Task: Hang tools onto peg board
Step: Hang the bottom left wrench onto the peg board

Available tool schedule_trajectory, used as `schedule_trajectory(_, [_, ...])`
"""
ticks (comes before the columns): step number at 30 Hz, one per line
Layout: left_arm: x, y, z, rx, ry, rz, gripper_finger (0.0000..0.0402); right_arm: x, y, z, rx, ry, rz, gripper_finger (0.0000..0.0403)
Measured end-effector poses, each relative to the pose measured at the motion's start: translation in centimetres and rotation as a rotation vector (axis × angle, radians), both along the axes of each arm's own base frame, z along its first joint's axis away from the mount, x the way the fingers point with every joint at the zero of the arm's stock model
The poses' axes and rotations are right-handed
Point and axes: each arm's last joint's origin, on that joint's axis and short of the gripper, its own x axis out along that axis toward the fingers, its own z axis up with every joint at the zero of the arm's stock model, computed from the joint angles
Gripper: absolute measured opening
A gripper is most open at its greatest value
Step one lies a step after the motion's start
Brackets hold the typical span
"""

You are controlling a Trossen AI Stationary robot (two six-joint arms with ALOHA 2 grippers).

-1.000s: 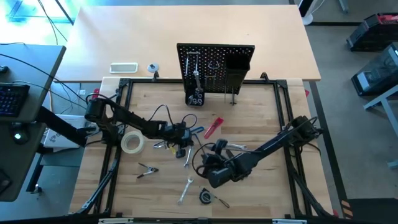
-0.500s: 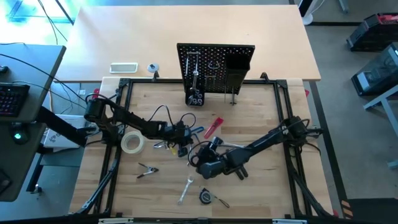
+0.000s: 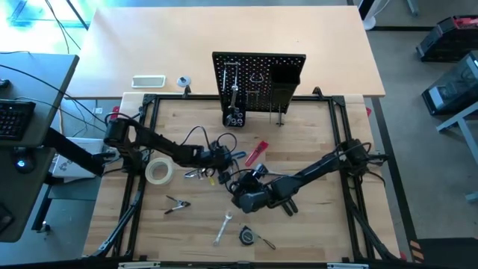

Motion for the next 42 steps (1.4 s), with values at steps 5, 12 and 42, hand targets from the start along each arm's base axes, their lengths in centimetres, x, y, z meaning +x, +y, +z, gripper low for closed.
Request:
schedule_trajectory(5, [0.4,0.1,0.3,0.014,-0.009,0.026,0.003,0.1,0.0,-1.7,0.005,0.032,-0.017,0.0197])
schedule_trajectory(12, [0.4,0.1,0.4,-0.012,-0.025,0.057,0.003,0.1,0.2,-3.4,0.107,0.082,-0.001,0.0197])
schedule_trajectory(42, [0.5,-0.7,0.5,-0.041,-0.049,0.052,0.003,1.9,-0.5,-1.3,0.085,0.127,-0.012,0.0196])
